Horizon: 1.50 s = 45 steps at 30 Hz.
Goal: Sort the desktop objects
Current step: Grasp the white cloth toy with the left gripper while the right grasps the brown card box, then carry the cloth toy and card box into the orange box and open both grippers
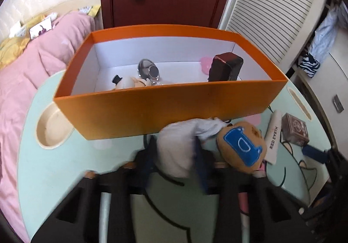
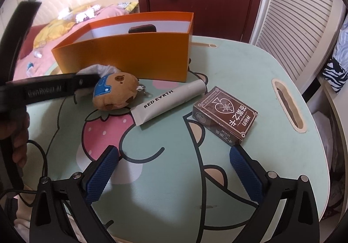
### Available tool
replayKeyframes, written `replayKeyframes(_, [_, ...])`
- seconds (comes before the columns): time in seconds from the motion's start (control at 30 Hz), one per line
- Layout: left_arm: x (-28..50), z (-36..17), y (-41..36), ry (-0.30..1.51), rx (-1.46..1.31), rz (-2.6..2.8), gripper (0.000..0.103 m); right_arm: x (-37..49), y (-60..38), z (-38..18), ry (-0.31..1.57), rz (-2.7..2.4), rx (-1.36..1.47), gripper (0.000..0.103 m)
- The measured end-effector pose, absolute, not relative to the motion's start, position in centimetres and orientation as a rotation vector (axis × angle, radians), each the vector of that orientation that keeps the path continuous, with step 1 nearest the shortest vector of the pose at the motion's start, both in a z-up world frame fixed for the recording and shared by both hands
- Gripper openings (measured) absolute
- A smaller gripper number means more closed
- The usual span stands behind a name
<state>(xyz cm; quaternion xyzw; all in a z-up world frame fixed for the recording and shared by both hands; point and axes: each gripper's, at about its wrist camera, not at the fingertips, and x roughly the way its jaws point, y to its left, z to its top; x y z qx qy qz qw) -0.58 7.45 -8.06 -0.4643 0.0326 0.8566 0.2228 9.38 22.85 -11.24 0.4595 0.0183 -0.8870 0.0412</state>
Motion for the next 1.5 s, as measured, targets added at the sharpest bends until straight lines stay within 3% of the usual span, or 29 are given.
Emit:
replayKeyframes(0.17, [0.9, -7.4, 4.6, -0.016, -1.295, 2.38, 0.027, 9.4, 22.9, -11.2, 0.053, -2.721, 1.404, 0.102])
replayKeyframes(0.5, [5.7, -7.6, 3.5, 0.159, -1.242, 2.478, 0.029, 9.5, 25.7, -10.9, -0.066, -2.802, 1.393, 0.102])
replayKeyframes(0.7, [5.8, -8.1, 4.0, 0.176, -1.212, 2.519, 0.038, 7.5, 27.1, -11.1, -0.003, -2.814, 1.442, 0.102])
replayKeyframes(1.07, [5.7, -8.3, 4.2, 0.166, -1.198, 2.517, 0.038, 4.2, 27.8, -11.2, 0.091, -2.67, 1.449, 0.102])
replayKeyframes(1.1, [5.8, -8.2, 4.2, 0.166, -1.197, 2.517, 0.038, 4.2, 27.7, -11.2, 0.096, -2.663, 1.439, 0.096])
replayKeyframes(1.13, [5.7, -8.3, 4.2, 0.167, -1.197, 2.517, 0.038, 4.5, 27.5, -11.0, 0.105, -2.659, 1.412, 0.076])
replayKeyframes(1.17, [5.7, -8.3, 4.2, 0.167, -1.196, 2.518, 0.038, 4.9, 27.2, -10.8, 0.115, -2.654, 1.377, 0.065])
replayKeyframes(1.5, [5.5, -8.4, 4.1, 0.151, -1.207, 2.512, 0.035, 7.5, 25.6, -10.1, 0.075, -2.667, 1.278, 0.066])
